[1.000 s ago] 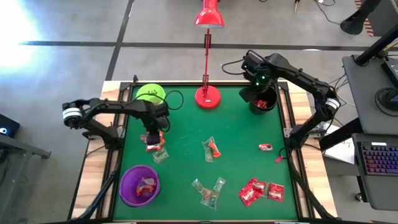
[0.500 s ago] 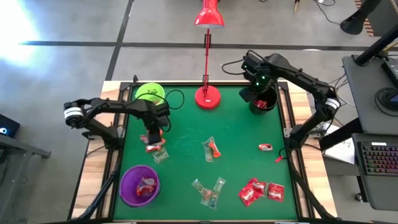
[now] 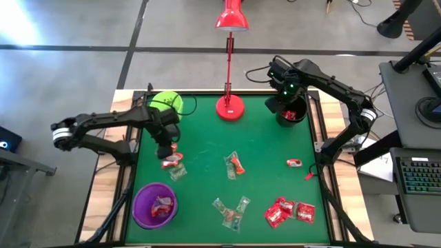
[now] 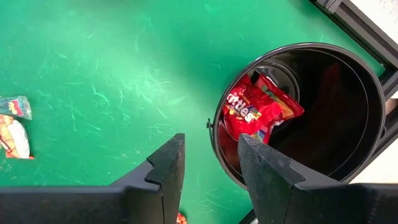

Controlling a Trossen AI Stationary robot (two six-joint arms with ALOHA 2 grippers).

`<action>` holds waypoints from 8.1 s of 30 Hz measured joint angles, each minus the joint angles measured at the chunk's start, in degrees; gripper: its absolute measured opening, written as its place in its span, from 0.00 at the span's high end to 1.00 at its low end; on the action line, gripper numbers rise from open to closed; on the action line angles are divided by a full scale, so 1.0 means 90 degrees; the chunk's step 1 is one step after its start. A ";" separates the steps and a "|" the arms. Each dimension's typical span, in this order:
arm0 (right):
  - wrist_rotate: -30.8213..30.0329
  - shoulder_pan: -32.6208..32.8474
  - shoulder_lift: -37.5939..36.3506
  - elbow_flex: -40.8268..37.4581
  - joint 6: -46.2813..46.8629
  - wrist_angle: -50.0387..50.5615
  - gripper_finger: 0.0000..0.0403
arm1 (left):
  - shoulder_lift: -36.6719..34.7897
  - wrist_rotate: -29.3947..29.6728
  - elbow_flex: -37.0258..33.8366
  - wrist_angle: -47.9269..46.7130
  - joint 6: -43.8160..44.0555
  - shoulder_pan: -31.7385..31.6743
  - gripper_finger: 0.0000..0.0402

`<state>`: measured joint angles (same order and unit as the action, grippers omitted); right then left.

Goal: Sort candy
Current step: Put the orange candy into the violet bucket, then put the red candy into the black bucket

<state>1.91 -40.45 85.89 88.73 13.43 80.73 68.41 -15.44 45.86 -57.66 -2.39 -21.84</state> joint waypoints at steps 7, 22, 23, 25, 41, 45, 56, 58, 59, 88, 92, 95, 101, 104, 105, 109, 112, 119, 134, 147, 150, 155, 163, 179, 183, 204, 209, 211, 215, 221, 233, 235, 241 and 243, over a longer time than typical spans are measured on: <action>0.0000 0.0000 0.0000 0.0000 0.0005 0.0000 0.66 | -0.0811 -0.1282 0.1229 -0.1098 0.0589 0.0528 1.00; 0.0005 0.0052 0.0000 -0.0002 0.0369 0.0283 0.67 | -0.0849 -0.0671 0.2086 -0.0798 0.3566 0.4342 1.00; 0.0005 0.0068 0.0000 -0.0002 0.0381 0.0342 0.67 | -0.0833 -0.0623 0.2064 -0.0658 0.3779 0.4566 1.00; 0.0005 0.0120 0.0000 -0.0002 0.0446 0.0395 0.68 | -0.0800 -0.0496 0.2013 -0.0355 0.4149 0.4959 1.00; 0.0673 0.0650 -0.0007 -0.0002 0.0717 0.0486 0.67 | -0.0430 -0.0443 0.1665 0.0644 0.5163 0.6105 0.98; 0.0670 0.0837 -0.0013 -0.0002 0.0731 0.0488 0.66 | -0.0313 -0.0443 0.1665 0.0644 0.5163 0.6105 0.92; 0.0673 0.1850 -0.0159 -0.0002 0.1099 0.0494 0.61 | -0.0335 -0.0262 0.1834 0.0256 0.5162 0.6102 0.77; 0.0673 0.2078 -0.0174 -0.0002 0.1252 0.0497 0.61 | -0.0371 0.0072 0.2011 0.0020 0.5156 0.6105 0.77; 0.0673 0.2191 -0.0189 -0.0002 0.1343 0.0498 0.61 | -0.0378 0.0290 0.2126 -0.0130 0.5123 0.6102 0.77; 0.0507 0.5872 -0.0274 -0.0639 0.4312 0.0165 0.61 | -0.0406 0.3991 0.3965 -0.2793 0.4510 0.6101 0.77; 0.0517 0.6415 -0.0274 -0.0946 0.5009 0.0160 0.61 | -0.0406 0.3992 0.3928 -0.2807 0.4511 0.6102 0.77; 0.0675 0.6746 -0.0274 -0.1152 0.5433 0.0138 0.61 | -0.0406 0.4040 0.3938 -0.2807 0.4510 0.6100 0.77; 0.0804 0.7352 -0.0282 -0.1621 0.5891 -0.0198 0.61 | -0.0409 0.4333 0.3974 -0.2782 0.4537 0.6095 0.77; 0.0814 0.7632 -0.0282 -0.1833 0.5834 -0.0671 0.61 | -0.0409 0.4493 0.3974 -0.2782 0.4621 0.6095 0.77; 0.0811 0.7720 -0.0282 -0.1914 0.5717 -0.0861 0.61 | -0.0409 0.4550 0.3974 -0.2785 0.4670 0.6095 0.77; 0.0814 0.8035 -0.0282 -0.2204 0.5322 -0.1292 0.61 | -0.0409 0.4738 0.3974 -0.2785 0.4921 0.6095 0.77; 0.0814 0.8208 -0.0282 -0.2461 0.5182 -0.1719 0.61 | -0.0409 0.4777 0.3974 -0.2787 0.5062 0.6095 0.77; 0.0845 0.8498 -0.0282 -0.3170 0.5171 -0.2602 0.61 | -0.0409 0.4772 0.3974 -0.2787 0.5347 0.6095 0.77; 0.1237 0.8660 -0.0279 -0.4119 0.5272 -0.4244 0.61 | -0.0406 0.4534 0.3974 -0.2790 0.5566 0.6102 0.77; 0.1292 0.8660 -0.0272 -0.4814 0.5360 -0.4927 0.61 | -0.0404 0.4529 0.3974 -0.2790 0.5603 0.6102 0.77; 0.1292 0.8660 -0.0272 -0.4890 0.5351 -0.5062 0.62 | -0.0404 0.4529 0.3974 -0.2790 0.5614 0.6102 0.77; 0.1182 0.8660 -0.0272 -0.4928 0.5336 -0.5219 0.69 | -0.0404 0.4529 0.3974 -0.2790 0.5615 0.6102 0.77; 0.1120 0.8658 -0.0173 -0.4974 0.5369 -0.5312 0.90 | -0.0404 0.4531 0.3974 -0.2794 0.5613 0.6102 0.77; 0.1219 0.8658 -0.0978 -0.5003 0.6098 -0.5129 0.98 | -0.0404 0.4422 0.3974 -0.2974 0.5685 0.6100 0.77; 0.0869 0.8660 -0.1550 -0.5003 0.6599 -0.4778 0.98 | -0.0409 0.4390 0.3974 -0.3103 0.5742 0.6100 0.77; -0.2513 0.7304 -0.3040 -0.4998 0.7567 -0.4007 0.98 | -0.0713 0.7379 0.3972 -0.3598 0.5372 0.5731 0.77; -0.2651 0.6383 -0.3210 -0.4996 0.7079 -0.4012 0.98 | -0.0790 0.8590 0.3972 -0.3598 0.5049 0.5286 0.77; -0.2405 0.6033 -0.3316 -0.4996 0.6867 -0.4017 0.98 | -0.0822 0.8730 0.3972 -0.3597 0.4822 0.5012 0.77; -0.2047 0.5783 -0.3500 -0.4988 0.6544 -0.4061 0.98 | -0.0918 0.8754 0.3972 -0.3598 0.4583 0.4360 0.77; -0.1876 0.5748 -0.3475 -0.4988 0.6640 -0.4056 0.97 | -0.1046 0.8715 0.3972 -0.3598 0.4347 0.3670 0.77; -0.0996 0.5751 -0.2821 -0.5003 0.6403 -0.4059 0.72 | -0.1224 0.8655 0.3967 -0.3573 0.4320 0.3657 0.77; -0.0993 0.5751 -0.2567 -0.5050 0.6390 -0.4047 0.68 | -0.1235 0.8650 0.3967 -0.3574 0.4313 0.3658 0.77; -0.1000 0.5751 -0.1810 -0.5098 0.6512 -0.4027 0.57 | -0.1254 0.8168 0.3967 -0.3572 0.4152 0.3659 0.77; -0.1011 0.5751 -0.1586 -0.5098 0.6582 -0.4027 0.54 | -0.1258 0.8096 0.3967 -0.3571 0.4150 0.3659 0.77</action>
<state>-7.18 11.31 71.61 42.85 72.67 44.49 57.09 57.43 81.56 -89.79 34.96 11.09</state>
